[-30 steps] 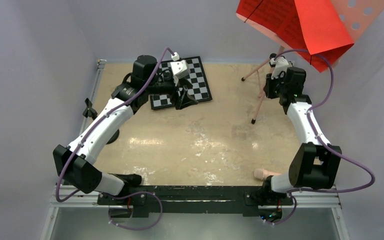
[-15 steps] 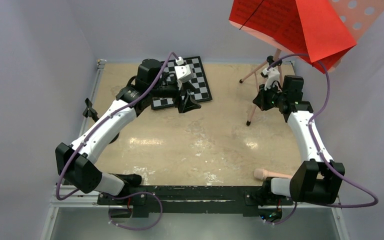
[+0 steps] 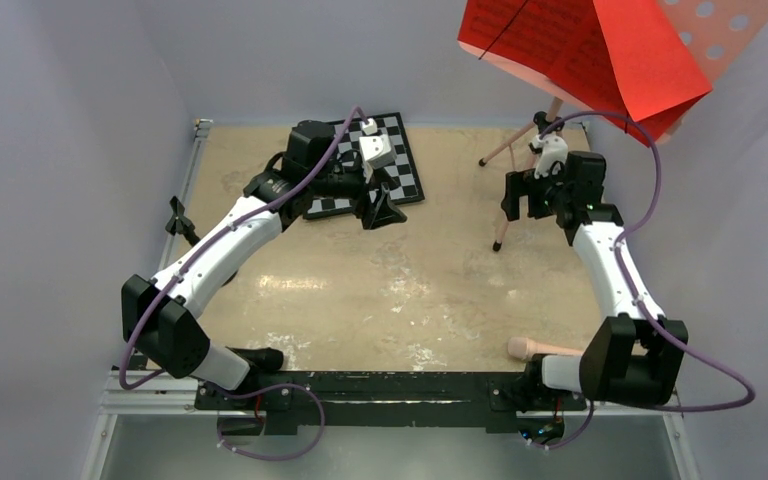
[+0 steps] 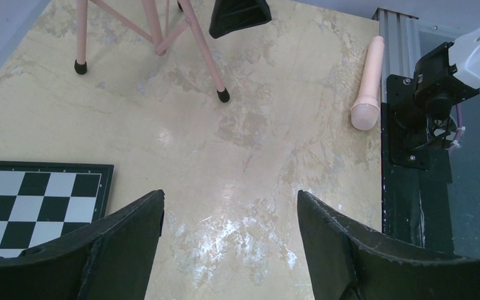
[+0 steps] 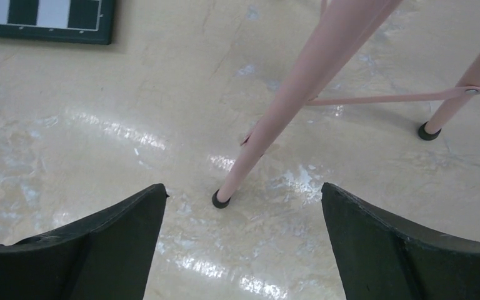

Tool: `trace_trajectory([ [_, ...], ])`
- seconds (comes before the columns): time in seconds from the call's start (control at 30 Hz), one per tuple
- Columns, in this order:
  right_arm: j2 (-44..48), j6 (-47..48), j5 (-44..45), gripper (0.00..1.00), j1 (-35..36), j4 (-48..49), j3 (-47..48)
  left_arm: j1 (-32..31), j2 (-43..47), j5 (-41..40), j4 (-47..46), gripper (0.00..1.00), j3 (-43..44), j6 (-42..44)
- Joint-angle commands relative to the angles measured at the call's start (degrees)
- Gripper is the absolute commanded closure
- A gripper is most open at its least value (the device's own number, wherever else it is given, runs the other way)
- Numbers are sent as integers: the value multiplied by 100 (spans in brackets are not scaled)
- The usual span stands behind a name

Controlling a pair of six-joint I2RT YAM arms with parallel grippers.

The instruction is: Pack up the instrument practice props

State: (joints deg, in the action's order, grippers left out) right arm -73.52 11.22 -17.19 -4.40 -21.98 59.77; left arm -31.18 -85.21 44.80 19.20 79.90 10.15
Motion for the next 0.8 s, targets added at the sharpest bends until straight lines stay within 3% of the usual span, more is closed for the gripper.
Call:
trace_trajectory([
  [0.0, -596, -548, 627, 1, 10, 334, 549, -28, 139, 120, 140, 18, 143, 148],
  [0.1, -784, -678, 353, 9, 10, 505, 776, -27, 172, 89, 268, 18, 127, 224],
  [0.2, -985, -1022, 543, 26, 10, 625, 1005, -29, 196, 33, 350, 18, 109, 284],
  [0.43, -1238, -1069, 755, 40, 10, 607, 1154, -26, 219, -14, 361, 18, 77, 286],
  [0.57, -1119, -987, 613, 76, 10, 502, 957, -22, 211, -15, 326, 18, 62, 290],
  [0.67, -965, -898, 488, 97, 10, 448, 765, -21, 187, 21, 274, 18, 36, 251],
  [0.77, -783, -673, 284, 100, 10, 378, 607, -29, 163, 109, 236, 18, 11, 224],
])
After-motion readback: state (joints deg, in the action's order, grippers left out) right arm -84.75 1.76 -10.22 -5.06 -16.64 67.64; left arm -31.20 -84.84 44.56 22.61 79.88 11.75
